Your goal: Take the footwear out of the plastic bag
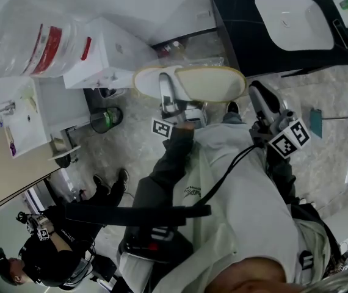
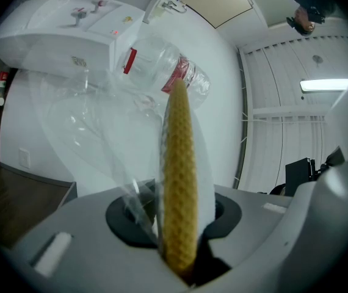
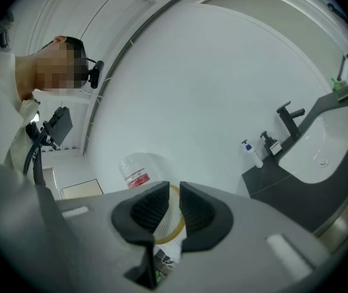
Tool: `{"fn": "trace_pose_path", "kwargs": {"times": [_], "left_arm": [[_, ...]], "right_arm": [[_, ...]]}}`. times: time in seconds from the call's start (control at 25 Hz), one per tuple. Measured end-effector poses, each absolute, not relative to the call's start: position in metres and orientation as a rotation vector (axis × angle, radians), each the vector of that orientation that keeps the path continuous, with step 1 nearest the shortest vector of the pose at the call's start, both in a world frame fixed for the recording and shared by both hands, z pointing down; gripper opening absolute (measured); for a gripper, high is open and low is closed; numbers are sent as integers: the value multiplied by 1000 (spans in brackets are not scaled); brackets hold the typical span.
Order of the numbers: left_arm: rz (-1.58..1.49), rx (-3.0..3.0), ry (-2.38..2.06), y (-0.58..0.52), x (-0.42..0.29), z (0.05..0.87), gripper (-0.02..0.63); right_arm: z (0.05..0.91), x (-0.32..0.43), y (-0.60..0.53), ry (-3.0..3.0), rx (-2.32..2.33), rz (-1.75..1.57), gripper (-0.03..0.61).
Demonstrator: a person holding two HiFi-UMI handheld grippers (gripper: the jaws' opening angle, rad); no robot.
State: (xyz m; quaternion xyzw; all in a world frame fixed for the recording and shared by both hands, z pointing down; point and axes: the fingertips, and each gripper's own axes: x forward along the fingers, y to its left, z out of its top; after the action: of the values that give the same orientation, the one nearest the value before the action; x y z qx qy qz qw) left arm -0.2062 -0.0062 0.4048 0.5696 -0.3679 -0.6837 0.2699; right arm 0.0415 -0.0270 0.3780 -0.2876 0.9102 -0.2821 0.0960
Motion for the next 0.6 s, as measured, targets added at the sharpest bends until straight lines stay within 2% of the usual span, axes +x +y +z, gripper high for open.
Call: {"fn": "trace_pose_path", "kwargs": {"times": [0.2,0.6], "left_arm": [[-1820,1521,-985,-7,-197,410,107],[-1785,1520,-947,-9,-188,411,107]], "right_arm": [[377,44,-21,2702,-843,-823,5],[379,40,-15,2704,-858,-838,2]]}}
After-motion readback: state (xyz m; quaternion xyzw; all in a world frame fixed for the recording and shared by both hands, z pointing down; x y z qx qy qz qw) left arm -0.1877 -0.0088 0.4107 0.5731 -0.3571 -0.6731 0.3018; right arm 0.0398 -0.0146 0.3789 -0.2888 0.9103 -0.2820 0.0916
